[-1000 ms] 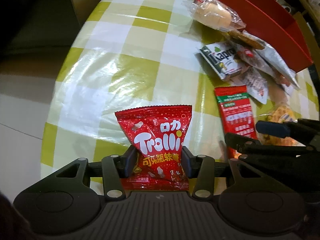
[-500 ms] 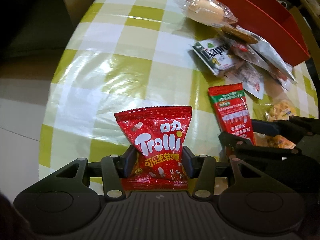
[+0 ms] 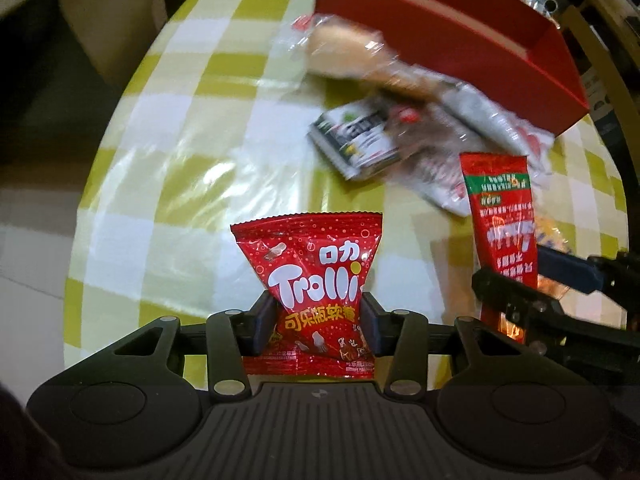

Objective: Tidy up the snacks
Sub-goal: 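Lift the Trolli bag with the left tool while the right tool lifts the stick pack, then carry both bags over the red tray with the left and right tools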

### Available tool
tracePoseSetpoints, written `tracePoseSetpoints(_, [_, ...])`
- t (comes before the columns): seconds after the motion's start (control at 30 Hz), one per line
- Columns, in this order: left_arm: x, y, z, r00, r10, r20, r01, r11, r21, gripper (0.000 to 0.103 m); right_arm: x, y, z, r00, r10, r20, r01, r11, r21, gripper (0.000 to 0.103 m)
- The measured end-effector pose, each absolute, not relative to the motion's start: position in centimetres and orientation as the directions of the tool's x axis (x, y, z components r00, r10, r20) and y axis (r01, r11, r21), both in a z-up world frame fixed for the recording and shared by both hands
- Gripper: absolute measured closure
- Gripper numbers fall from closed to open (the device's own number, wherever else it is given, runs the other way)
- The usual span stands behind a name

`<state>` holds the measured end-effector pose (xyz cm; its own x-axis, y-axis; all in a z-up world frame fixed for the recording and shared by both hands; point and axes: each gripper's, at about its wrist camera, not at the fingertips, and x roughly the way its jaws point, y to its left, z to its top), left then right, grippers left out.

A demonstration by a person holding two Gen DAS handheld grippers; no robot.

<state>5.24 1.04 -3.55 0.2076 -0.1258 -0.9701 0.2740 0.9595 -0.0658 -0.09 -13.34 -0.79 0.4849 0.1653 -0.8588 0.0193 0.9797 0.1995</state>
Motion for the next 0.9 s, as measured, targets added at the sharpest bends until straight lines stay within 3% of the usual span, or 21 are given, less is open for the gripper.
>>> tracePoseSetpoints(0.13, [5.6, -1.3, -2.6, 0.241, -0.104, -0.965, 0.316, 0.949, -0.024, 0.051, -0.5, -15.7, -1.3, 0.522, 0.211, -0.826, 0.071, 0.955, 0.288, 0.053])
tracePoseSetpoints(0.4, [7.4, -4.5, -2.0, 0.237, -0.132, -0.962, 0.362, 0.931, -0.039, 0.052, 1.3, -18.2, -0.4, 0.573, 0.213, -0.791, 0.107, 0.938, 0.330, 0.053])
tracePoseSetpoints(0.6, [9.4, -7.4, -1.3, 0.312, -0.101, -0.945, 0.391, 0.920, 0.031, 0.052, 3.1, -19.9, 0.0, 0.593, 0.171, -0.787, 0.139, 0.941, 0.309, 0.053])
tracePoseSetpoints(0.9, [13.1, -10.3, -0.1, 0.353, -0.113, -0.929, 0.368, 0.929, 0.027, 0.052, 6.7, -23.1, 1.1, 0.630, 0.114, -0.768, 0.204, 0.930, 0.305, 0.053])
